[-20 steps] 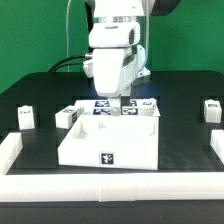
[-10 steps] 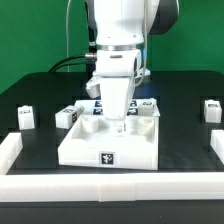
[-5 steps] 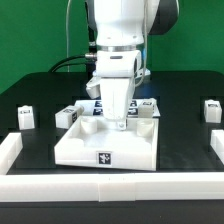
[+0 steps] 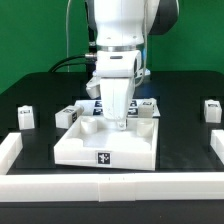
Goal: Assemble one leg
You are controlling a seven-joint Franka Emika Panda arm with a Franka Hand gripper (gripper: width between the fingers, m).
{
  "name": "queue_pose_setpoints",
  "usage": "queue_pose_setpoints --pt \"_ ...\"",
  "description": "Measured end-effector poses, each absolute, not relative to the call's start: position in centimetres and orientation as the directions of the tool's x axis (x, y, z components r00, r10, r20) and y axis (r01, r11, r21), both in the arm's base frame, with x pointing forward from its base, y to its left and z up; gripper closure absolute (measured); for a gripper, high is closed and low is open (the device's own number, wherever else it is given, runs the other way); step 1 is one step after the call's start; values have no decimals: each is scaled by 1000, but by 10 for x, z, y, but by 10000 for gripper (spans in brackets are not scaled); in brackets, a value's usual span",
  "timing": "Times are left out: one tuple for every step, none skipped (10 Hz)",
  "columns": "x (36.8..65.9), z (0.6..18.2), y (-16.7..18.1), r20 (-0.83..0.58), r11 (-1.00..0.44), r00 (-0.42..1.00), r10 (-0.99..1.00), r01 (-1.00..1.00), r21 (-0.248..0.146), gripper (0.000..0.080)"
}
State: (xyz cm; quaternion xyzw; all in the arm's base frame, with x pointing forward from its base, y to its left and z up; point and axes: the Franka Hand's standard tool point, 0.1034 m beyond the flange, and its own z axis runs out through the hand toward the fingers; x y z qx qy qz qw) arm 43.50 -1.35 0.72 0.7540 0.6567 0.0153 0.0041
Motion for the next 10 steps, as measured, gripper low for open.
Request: queue_pose_setpoints --pt "435 7 -13 18 -137 137 990 990 26 742" --pt "435 7 -13 18 -137 136 991 990 26 742" --pt "439 7 -9 16 -104 104 994 994 22 742" --pt "445 7 1 16 -71 71 997 997 18 742" --pt "454 7 14 17 -35 35 999 999 19 741" --pt "461 7 26 19 -11 11 1000 1000 25 741" --pt "466 7 37 22 8 -9 1000 1000 28 741" --pt "471 8 54 28 36 -37 999 999 31 741" --pt "474 8 65 34 55 -56 998 998 36 741" --pt "477 8 71 36 44 -46 998 998 40 741"
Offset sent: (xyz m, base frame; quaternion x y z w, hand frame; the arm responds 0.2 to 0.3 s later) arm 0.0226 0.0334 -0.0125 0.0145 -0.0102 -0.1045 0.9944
